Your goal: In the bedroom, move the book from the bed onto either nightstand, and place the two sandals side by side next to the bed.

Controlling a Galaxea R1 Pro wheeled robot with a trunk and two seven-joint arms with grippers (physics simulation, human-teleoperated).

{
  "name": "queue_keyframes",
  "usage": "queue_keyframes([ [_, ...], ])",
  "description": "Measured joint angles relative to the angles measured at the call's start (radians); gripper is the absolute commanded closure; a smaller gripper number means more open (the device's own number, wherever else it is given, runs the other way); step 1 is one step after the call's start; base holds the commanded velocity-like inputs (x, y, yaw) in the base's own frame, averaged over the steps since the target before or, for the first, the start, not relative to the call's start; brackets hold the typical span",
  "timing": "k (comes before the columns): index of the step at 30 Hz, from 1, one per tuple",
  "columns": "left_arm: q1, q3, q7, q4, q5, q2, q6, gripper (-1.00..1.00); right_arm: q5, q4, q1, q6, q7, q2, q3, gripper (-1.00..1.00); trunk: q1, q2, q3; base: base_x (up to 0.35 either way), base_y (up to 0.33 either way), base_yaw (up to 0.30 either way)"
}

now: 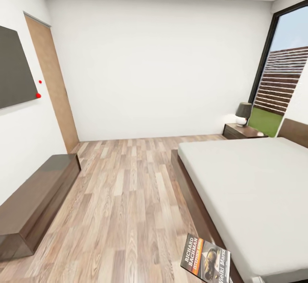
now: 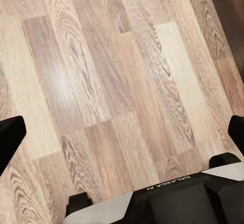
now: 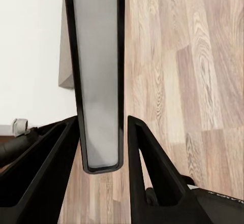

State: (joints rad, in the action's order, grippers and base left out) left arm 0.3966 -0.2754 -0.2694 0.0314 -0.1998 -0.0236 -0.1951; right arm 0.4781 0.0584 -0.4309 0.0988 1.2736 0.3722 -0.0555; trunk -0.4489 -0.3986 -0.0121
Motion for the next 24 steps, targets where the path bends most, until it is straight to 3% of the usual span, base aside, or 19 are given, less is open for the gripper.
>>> queue_keyframes([
  [8, 0.0, 0.0, 0.0, 0.0, 0.0, 0.0, 0.0, -1.0, 0.001, 0.0, 0.0, 0.0, 0.001, 0.0, -0.001, 1.0, 0.0, 0.0, 0.0, 0.33, 0.074, 0.007],
  [16, 0.0, 0.0, 0.0, 0.0, 0.0, 0.001, 0.0, -1.0, 0.001, 0.0, 0.0, 0.0, 0.001, 0.0, -0.003, 1.0, 0.0, 0.0, -0.004, 0.33, 0.074, 0.185],
  [24, 0.0, 0.0, 0.0, 0.0, 0.0, 0.001, 0.0, -1.0, 0.001, 0.0, 0.0, 0.0, 0.001, 0.0, -0.002, 1.0, 0.0, 0.0, -0.004, 0.33, 0.059, 0.026],
])
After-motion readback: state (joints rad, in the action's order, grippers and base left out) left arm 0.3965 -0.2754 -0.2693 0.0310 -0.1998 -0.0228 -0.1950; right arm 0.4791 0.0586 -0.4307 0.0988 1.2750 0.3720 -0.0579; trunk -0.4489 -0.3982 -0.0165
